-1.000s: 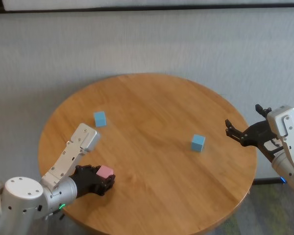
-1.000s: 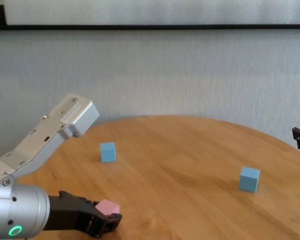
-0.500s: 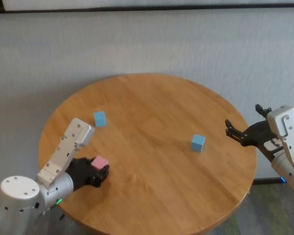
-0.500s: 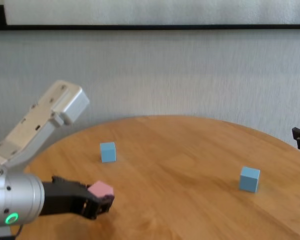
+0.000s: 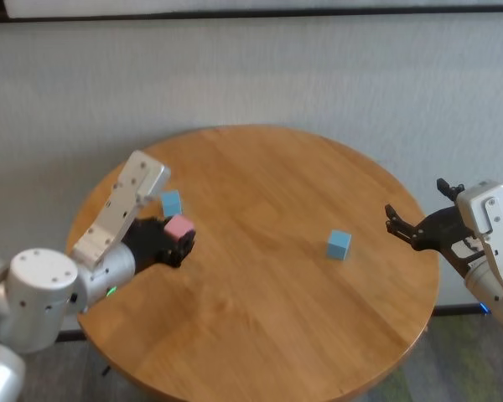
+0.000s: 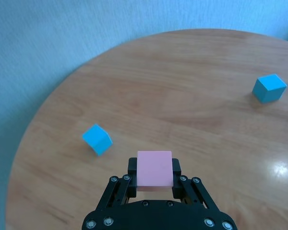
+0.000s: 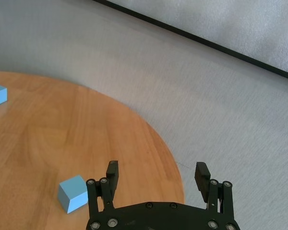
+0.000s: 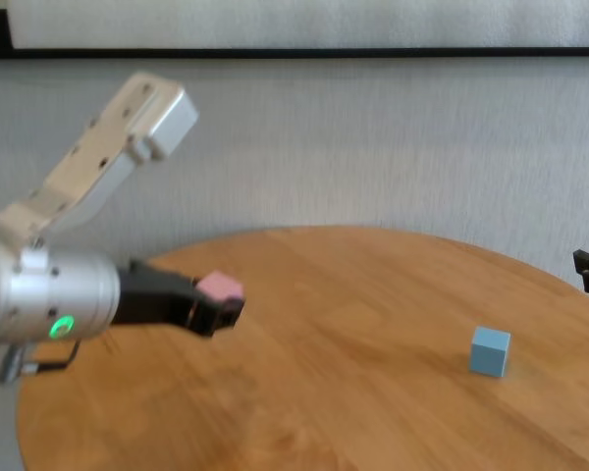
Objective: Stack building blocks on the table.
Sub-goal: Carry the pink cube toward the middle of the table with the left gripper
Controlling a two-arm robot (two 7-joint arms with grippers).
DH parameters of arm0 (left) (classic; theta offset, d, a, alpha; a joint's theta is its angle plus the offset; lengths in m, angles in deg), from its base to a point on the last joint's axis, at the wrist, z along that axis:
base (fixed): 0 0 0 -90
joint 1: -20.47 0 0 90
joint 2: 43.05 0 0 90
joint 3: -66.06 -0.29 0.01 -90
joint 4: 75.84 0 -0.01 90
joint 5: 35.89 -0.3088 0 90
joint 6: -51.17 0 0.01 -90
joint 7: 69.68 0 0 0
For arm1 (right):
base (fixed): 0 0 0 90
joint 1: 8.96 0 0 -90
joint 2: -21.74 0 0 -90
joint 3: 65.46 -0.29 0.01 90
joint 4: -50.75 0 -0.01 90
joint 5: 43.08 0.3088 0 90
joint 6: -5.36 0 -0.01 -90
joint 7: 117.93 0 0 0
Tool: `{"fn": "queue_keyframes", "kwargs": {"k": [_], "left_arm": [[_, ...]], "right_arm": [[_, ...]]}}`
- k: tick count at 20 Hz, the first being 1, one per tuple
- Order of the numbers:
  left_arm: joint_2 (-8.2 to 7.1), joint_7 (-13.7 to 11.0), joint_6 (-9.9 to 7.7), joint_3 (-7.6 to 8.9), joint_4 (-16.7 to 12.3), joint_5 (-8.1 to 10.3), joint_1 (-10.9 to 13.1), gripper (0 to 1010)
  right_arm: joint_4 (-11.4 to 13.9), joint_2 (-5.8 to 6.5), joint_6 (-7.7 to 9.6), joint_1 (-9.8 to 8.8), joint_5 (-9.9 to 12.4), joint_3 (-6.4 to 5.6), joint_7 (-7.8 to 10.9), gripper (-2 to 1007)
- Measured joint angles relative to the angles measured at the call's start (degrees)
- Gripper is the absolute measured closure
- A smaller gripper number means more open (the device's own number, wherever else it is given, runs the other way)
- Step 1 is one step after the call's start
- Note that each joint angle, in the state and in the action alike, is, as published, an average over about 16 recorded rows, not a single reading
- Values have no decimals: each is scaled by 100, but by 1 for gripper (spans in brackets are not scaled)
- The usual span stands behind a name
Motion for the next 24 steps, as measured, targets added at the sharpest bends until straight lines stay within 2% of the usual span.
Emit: {"fn": "queue_keyframes", "kwargs": {"k": [5, 9, 17, 24], "left_arm": [[142, -131, 31, -140, 291, -161, -336, 606], [248, -251, 37, -275, 525, -273, -509, 606], [428, -444, 43, -494, 935, -449, -675, 606], [561, -516, 79, -571, 1246, -561, -803, 606]], "right_arm": [[0, 0, 0, 0, 0, 0, 0, 0], [0, 0, 0, 0, 0, 0, 0, 0], [0, 0, 0, 0, 0, 0, 0, 0], [0, 0, 0, 0, 0, 0, 0, 0]]}}
